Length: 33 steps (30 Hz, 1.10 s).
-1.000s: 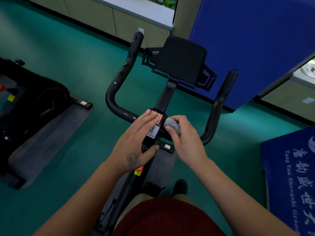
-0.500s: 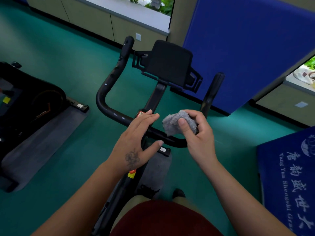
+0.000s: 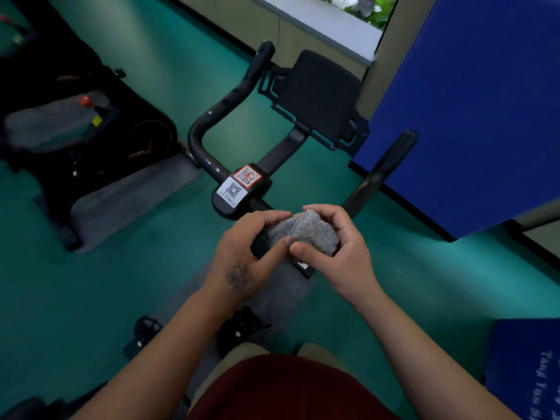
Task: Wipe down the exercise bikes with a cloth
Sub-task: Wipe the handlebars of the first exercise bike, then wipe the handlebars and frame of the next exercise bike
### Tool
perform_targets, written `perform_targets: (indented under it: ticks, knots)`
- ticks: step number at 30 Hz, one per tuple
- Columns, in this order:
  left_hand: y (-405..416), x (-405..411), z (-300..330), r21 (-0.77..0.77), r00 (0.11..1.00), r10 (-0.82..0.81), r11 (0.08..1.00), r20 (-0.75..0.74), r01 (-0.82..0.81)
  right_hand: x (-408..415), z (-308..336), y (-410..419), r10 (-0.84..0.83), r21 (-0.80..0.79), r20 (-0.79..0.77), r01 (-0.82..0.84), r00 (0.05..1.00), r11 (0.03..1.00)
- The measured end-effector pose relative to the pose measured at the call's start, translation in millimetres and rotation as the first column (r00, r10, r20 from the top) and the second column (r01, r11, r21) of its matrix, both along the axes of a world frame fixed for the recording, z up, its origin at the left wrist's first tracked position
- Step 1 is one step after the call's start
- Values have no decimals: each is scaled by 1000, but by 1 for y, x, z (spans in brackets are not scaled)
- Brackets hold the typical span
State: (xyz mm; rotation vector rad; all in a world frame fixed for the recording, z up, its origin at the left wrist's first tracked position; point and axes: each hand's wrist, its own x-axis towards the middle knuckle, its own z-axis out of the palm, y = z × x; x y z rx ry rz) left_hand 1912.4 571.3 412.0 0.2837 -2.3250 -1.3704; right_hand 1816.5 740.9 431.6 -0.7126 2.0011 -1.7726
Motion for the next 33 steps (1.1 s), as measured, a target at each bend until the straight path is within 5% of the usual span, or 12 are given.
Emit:
perform_targets:
  ticks: [9, 17, 33]
  knots:
    - [60, 79, -10, 204, 920, 376, 897, 108, -391, 12, -29, 19, 318, -12, 81, -318, 945, 948]
    - [85, 177, -6, 197, 797, 579, 773, 169, -603, 68, -21, -16, 538, -93, 142, -529, 831, 843]
    - [136, 452, -15, 274, 531, 829, 477, 176, -835, 322, -20, -54, 805, 138, 151, -818, 574, 558]
